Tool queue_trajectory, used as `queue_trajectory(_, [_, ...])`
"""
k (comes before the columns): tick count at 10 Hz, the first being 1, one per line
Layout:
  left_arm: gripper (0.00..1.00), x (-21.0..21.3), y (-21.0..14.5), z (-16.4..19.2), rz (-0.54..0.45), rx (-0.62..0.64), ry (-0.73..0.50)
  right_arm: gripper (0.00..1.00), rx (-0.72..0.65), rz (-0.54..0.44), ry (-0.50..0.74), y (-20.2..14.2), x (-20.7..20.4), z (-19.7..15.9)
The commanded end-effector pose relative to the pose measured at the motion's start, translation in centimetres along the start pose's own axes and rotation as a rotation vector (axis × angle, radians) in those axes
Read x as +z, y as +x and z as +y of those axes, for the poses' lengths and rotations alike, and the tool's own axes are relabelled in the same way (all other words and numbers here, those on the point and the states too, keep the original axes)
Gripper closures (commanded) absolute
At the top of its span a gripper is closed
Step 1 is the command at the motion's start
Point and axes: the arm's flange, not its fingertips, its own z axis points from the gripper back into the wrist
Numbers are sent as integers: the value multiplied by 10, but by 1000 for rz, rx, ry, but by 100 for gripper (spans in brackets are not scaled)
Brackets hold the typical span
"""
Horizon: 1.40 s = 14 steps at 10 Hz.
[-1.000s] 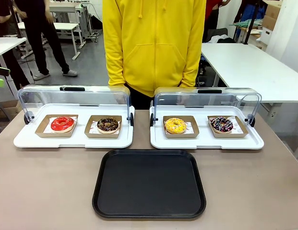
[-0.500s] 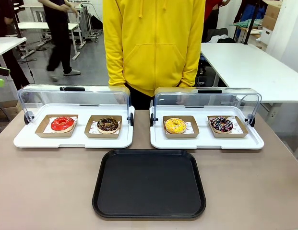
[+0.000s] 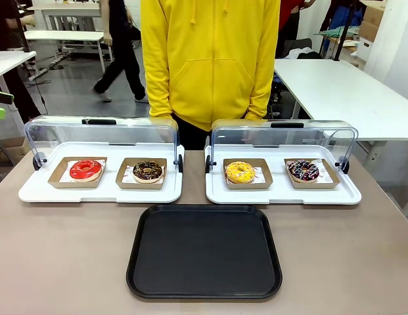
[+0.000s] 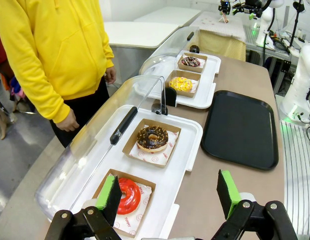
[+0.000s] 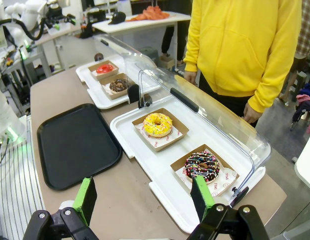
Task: Move the second donut from the left to the tray.
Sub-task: Pick up the Paper togo box containing the Donut indicated by the person and place it on the Handle tray.
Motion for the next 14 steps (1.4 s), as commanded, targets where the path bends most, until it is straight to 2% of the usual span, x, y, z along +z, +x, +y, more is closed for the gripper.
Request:
queue_trajectory(1, [0, 0, 1, 0, -19, -6, -7, 0, 26, -30, -3, 3, -1, -4])
queue_trajectory(14, [0, 0, 1, 0, -19, -6, -7, 0, 26, -30, -3, 3, -1, -4])
